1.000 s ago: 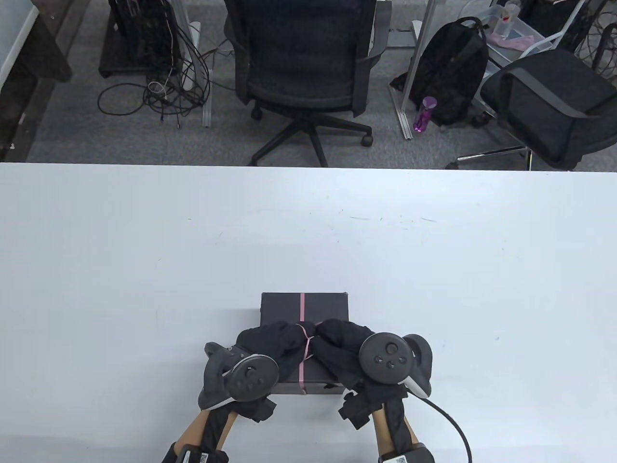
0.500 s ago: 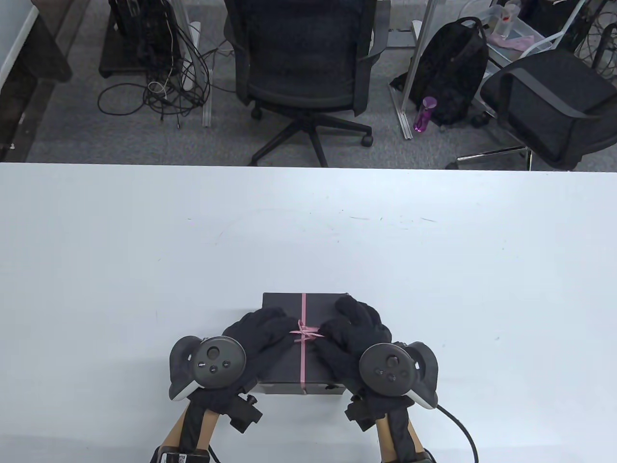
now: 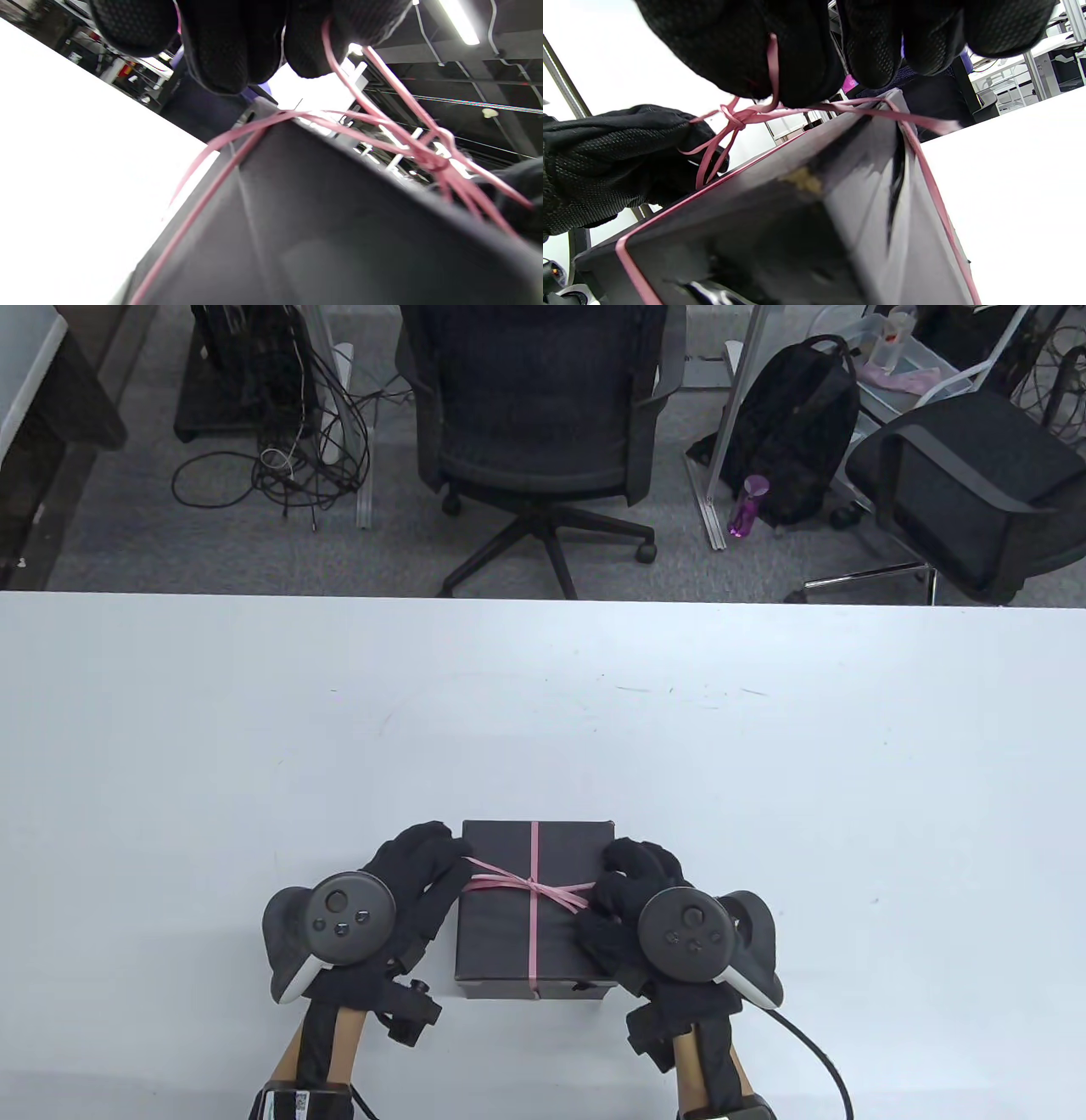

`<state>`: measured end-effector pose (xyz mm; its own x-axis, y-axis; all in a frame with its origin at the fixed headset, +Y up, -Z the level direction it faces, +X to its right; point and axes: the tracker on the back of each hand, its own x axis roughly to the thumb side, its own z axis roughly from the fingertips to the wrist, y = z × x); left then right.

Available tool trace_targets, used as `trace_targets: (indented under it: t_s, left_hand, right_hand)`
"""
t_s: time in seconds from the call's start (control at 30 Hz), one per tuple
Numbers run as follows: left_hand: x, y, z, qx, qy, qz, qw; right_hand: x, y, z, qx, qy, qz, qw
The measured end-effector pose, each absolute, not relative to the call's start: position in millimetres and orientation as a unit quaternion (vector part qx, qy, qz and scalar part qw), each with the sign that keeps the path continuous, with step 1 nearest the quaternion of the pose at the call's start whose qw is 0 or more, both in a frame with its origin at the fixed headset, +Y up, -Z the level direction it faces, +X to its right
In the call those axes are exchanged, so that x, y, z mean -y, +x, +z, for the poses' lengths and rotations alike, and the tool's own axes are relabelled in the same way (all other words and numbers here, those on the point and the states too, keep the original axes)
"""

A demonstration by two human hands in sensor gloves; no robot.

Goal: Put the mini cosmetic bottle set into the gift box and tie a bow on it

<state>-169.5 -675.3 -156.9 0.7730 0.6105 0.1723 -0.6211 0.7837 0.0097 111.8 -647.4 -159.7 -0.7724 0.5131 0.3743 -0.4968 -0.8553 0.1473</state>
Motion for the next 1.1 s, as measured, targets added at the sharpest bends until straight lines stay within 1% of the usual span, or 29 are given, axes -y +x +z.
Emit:
trace_targets:
  t_s: [0.23, 0.4, 0.57, 0.67, 0.87, 0.97, 1.03, 1.1]
  left_hand:
    - [681, -172, -161, 0.066, 0.018, 0.326, 0.943]
    - [681, -173, -161, 0.063, 0.020, 0.321, 0.945]
    - [682, -172, -162, 0.059, 0.027, 0.295, 0.953]
    - [681, -172, -162, 0.059, 0.025, 0.295, 0.953]
    - [682, -172, -162, 0.056, 0.026, 0.289, 0.955]
    - [680, -173, -162, 0.051, 0.014, 0.274, 0.960]
    - [676, -174, -159, 0.044, -0.003, 0.252, 0.967]
    - [669, -172, -154, 0.043, 0.020, 0.232, 0.972]
  right_hand:
    - [647, 118, -162, -0.029, 0.195, 0.945, 0.260]
    - [648, 120, -163, -0.041, 0.194, 0.945, 0.259]
    - [649, 124, -165, -0.062, 0.188, 0.948, 0.249]
    - [650, 125, -166, -0.075, 0.192, 0.943, 0.261]
    - [650, 125, -166, -0.082, 0.191, 0.946, 0.250]
    - [648, 126, -164, -0.069, 0.170, 0.954, 0.235]
    - [644, 125, -162, -0.039, 0.157, 0.966, 0.202]
    - [640, 125, -159, -0.007, 0.156, 0.972, 0.177]
